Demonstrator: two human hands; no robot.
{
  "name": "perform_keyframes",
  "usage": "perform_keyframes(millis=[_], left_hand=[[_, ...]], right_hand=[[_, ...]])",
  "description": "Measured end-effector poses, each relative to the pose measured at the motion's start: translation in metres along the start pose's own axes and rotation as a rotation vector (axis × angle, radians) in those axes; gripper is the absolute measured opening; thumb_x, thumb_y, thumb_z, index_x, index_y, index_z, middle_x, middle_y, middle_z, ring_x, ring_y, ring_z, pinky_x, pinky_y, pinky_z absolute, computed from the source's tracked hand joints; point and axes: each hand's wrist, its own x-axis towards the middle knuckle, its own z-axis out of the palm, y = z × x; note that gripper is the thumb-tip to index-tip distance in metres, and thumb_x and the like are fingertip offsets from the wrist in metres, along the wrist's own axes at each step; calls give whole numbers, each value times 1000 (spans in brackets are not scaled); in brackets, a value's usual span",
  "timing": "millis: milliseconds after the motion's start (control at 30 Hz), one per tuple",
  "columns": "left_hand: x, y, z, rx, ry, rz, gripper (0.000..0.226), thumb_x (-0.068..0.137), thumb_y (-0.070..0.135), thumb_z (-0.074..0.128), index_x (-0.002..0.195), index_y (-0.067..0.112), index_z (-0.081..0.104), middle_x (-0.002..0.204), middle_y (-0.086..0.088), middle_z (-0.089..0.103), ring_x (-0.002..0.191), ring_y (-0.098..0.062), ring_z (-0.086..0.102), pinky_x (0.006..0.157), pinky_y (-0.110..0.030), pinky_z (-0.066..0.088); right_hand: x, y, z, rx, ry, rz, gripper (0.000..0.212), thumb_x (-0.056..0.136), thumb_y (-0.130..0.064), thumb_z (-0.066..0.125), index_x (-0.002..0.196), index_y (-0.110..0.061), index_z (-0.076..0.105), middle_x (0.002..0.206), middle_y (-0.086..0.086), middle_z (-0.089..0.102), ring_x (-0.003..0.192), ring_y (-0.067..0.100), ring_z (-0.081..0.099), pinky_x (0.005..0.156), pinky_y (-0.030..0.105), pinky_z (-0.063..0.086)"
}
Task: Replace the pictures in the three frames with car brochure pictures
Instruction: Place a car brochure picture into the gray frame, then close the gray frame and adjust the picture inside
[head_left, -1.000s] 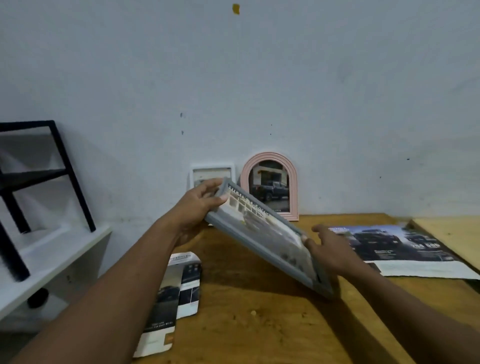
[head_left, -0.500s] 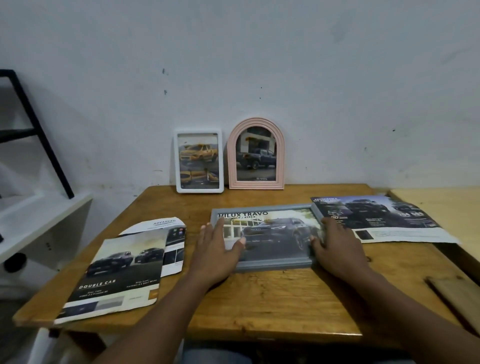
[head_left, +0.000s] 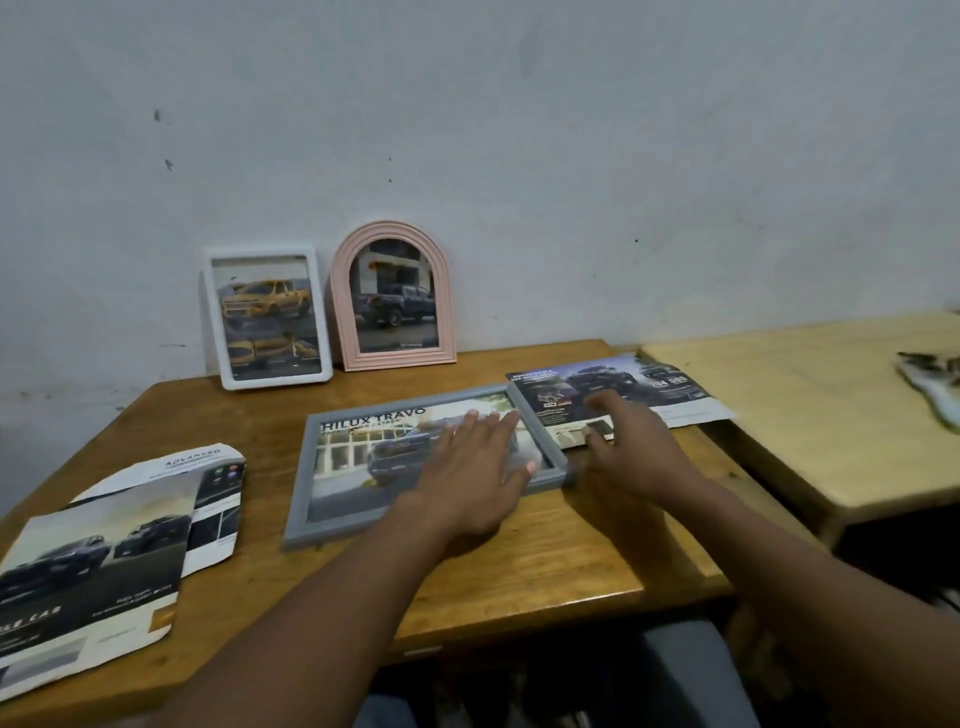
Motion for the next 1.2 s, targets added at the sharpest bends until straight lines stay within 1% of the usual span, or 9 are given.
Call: perform_keyframes(millis=[233, 367, 467, 700, 800, 900, 1000, 1100, 1200], left_hand=[[7, 22, 1, 82, -59, -32, 71, 103, 60, 31, 162, 28, 7, 168, -10, 18, 154, -29, 18, 124, -51, 13], [10, 7, 1, 99, -9, -64, 72, 102, 62, 29, 162, 28, 7, 169, -9, 16, 154, -28, 17, 125, -49, 13], [12, 34, 11, 87, -31, 22, 73, 102, 64, 24, 163, 30, 3, 170, -6, 8, 156, -25, 8, 126, -47, 7], [9, 38, 16, -3, -47, 62, 72, 103, 64, 25, 163, 31, 3, 170, -5, 11, 156, -23, 6, 126, -45, 4], [9, 33, 8, -29, -34, 61, 71, 103, 62, 27, 162, 32, 4, 170, -4, 12, 156, -22, 7, 126, -46, 6], [3, 3, -12, -52, 15, -31, 69, 104, 60, 28, 162, 31, 7, 170, -2, 13, 156, -21, 7, 125, -44, 9], [-7, -35, -29, -64, 75, -103, 68, 103, 61, 28, 162, 31, 10, 169, -2, 16, 156, -22, 9, 125, -44, 11], [-17, -79, -43, -72, 119, -194, 68, 104, 59, 29, 162, 29, 12, 169, -4, 17, 156, -22, 9, 125, -45, 11], [-31, -121, -51, -180, 169, -347, 65, 106, 54, 31, 162, 26, 16, 168, -4, 20, 156, -24, 13, 124, -45, 12]], right_hand=[[-28, 40, -37, -107, -65, -66, 33, 90, -35, 65, 121, -32, 57, 104, -15, 63, 100, 7, 58, 79, 26, 47], [-41, 42, -41, -138, -215, -64, 42, 89, -43, 64, 129, -39, 50, 119, -14, 56, 102, 0, 51, 79, 17, 40], [-74, 63, -54, -67, -143, -15, 46, 93, -38, 60, 137, -36, 46, 133, -12, 54, 115, 3, 49, 93, 24, 42], [-83, 56, -51, -64, -103, 118, 49, 99, -12, 49, 141, -37, 40, 127, 2, 65, 109, 20, 63, 90, 41, 56], [-78, 54, -55, -15, -68, 160, 44, 99, -12, 50, 137, -33, 44, 119, 5, 66, 100, 18, 64, 83, 39, 57], [-45, 31, -54, 253, -44, 234, 37, 93, -16, 64, 127, -29, 55, 107, 2, 67, 88, 14, 65, 67, 32, 55], [-3, -10, -43, 544, -149, 357, 26, 93, -5, 62, 116, -16, 62, 103, 13, 68, 85, 26, 69, 59, 35, 57], [36, -56, -21, 584, -212, 304, 22, 93, 4, 55, 108, -8, 65, 101, 22, 68, 85, 31, 69, 64, 38, 58], [73, -107, 5, 500, -255, 198, 25, 91, 1, 53, 104, -18, 64, 95, 12, 68, 77, 21, 65, 56, 27, 53]])
